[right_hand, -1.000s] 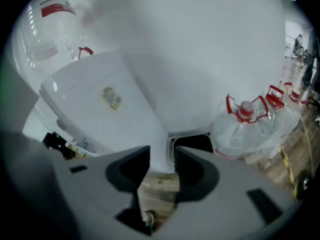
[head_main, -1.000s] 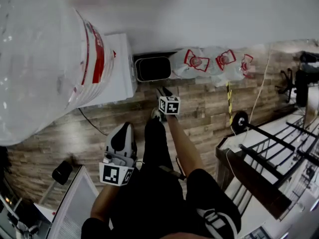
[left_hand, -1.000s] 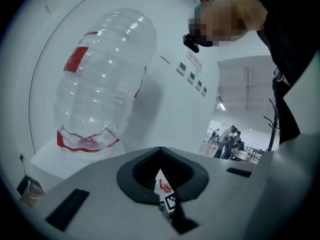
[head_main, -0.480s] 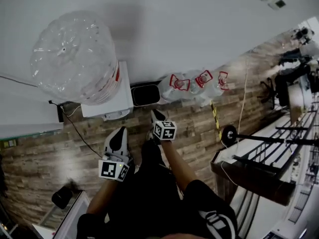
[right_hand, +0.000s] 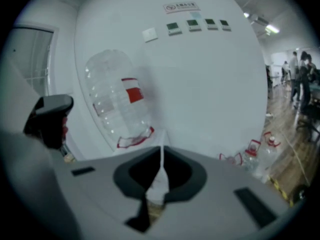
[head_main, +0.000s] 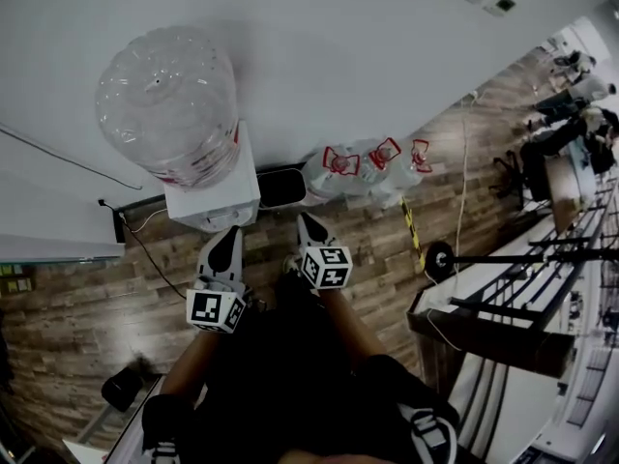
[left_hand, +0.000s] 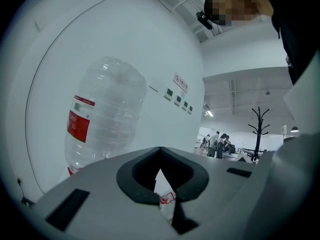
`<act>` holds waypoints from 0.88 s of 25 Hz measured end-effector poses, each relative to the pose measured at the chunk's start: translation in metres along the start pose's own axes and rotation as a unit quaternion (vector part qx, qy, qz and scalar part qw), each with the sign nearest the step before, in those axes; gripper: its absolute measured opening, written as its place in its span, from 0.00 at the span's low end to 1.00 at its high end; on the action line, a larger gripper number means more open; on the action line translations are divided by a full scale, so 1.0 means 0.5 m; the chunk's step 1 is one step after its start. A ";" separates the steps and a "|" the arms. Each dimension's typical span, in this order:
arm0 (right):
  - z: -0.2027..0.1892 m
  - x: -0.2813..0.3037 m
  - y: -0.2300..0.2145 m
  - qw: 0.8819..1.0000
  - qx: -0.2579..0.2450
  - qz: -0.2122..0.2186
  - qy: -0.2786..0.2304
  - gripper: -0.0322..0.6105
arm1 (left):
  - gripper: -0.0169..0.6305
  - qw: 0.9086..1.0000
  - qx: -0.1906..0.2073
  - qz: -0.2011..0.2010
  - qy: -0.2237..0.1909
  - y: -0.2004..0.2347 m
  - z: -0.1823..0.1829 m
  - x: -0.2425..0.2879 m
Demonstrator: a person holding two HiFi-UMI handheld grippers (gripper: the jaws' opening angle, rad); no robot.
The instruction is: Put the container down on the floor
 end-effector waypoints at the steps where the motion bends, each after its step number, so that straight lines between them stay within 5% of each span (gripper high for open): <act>1: 0.011 -0.017 0.010 1.000 -0.004 -0.002 -0.007 0.11 | 0.07 1.000 -0.001 -0.001 -0.001 -0.001 0.004 -0.002; 10: 0.045 -0.149 0.080 0.997 -0.001 0.005 -0.072 0.11 | 0.07 1.000 0.009 -0.003 0.002 -0.027 0.002 -0.022; 22: 0.061 -0.171 0.088 0.996 -0.021 0.025 -0.087 0.10 | 0.07 1.000 0.023 -0.018 0.006 -0.045 -0.001 0.001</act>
Point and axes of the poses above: the fingertips, and each gripper's own axes: x forward along the fingers, y to its left, z out of its top, the point moved 6 cm from there along -x, backward along the fingers, and after that the axes turned 1 degree about -y, right-handed, at the moved point
